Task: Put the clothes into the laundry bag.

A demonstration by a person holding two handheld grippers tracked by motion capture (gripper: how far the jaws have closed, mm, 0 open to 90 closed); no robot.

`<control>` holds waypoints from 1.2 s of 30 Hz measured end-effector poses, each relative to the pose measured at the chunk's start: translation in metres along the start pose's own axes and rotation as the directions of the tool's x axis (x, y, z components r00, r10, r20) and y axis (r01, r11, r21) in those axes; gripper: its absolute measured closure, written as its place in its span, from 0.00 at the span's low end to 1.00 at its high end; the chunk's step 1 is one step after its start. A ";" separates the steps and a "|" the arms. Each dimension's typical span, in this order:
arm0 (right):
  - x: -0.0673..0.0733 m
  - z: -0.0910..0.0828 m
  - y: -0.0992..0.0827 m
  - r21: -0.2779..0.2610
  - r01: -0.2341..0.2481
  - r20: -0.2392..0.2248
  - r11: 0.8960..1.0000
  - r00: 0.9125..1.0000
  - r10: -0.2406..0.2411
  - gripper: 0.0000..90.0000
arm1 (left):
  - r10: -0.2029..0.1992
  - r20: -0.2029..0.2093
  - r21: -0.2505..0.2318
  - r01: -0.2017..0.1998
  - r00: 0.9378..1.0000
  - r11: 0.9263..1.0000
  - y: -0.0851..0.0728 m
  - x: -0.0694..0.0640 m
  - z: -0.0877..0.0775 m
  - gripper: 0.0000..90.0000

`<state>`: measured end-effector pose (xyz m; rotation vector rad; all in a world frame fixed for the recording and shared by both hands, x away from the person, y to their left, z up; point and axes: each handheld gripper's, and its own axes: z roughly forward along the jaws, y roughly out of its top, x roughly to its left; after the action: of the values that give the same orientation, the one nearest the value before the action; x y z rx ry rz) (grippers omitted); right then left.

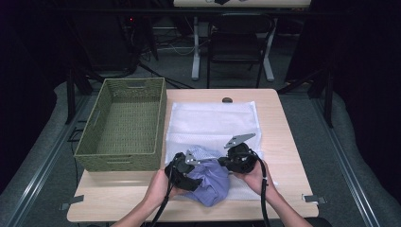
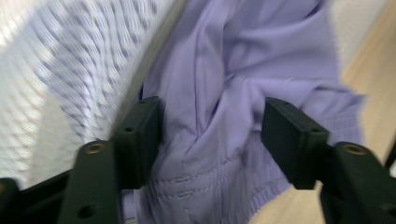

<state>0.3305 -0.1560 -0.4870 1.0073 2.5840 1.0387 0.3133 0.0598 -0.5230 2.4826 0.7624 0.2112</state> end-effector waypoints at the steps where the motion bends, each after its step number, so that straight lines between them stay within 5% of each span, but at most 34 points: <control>1: 0.000 0.000 0.000 0.002 0.000 -0.002 1.000 1.000 0.000 0.98 | -0.001 -0.004 0.005 0.002 1.000 1.000 0.000 0.000 0.004 0.52; 8: 0.001 -0.001 0.001 -0.002 -0.003 -0.014 1.000 1.000 0.003 0.98 | 0.025 -0.005 -0.019 -0.025 1.000 0.999 0.004 0.000 0.018 0.89; 11: 0.004 -0.007 0.003 -0.025 -0.002 -0.014 1.000 1.000 0.002 0.98 | 0.010 -0.045 -0.078 -0.014 0.999 0.997 0.010 0.001 0.011 0.91; 14: 0.005 -0.016 0.005 -0.061 -0.009 -0.017 0.998 1.000 0.008 0.98 | -0.030 -0.096 -0.161 0.014 0.995 0.987 0.016 0.003 0.002 0.92; 18: 0.005 -0.017 0.005 -0.062 -0.014 -0.022 0.998 1.000 0.013 0.98 | -0.040 -0.105 -0.132 0.026 0.994 0.991 0.014 0.007 0.011 0.90; 22: 0.001 -0.006 -0.001 -0.012 -0.013 -0.028 1.000 1.000 0.012 0.98 | -0.032 -0.069 -0.088 0.026 0.997 0.996 0.012 0.010 0.016 0.79; 30: 0.000 -0.006 -0.002 -0.007 -0.019 -0.029 1.000 0.999 0.019 0.98 | -0.023 -0.019 -0.090 0.021 1.000 0.996 0.008 0.002 -0.006 0.29; 36: -0.001 -0.007 -0.002 -0.010 -0.024 -0.023 1.000 0.999 0.024 0.98 | -0.002 -0.008 -0.063 0.002 1.000 0.998 0.004 -0.002 -0.006 0.28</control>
<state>0.3277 -0.1619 -0.4837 1.0319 2.5884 1.0747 0.3116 0.0582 -0.5162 2.4232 0.7504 0.2405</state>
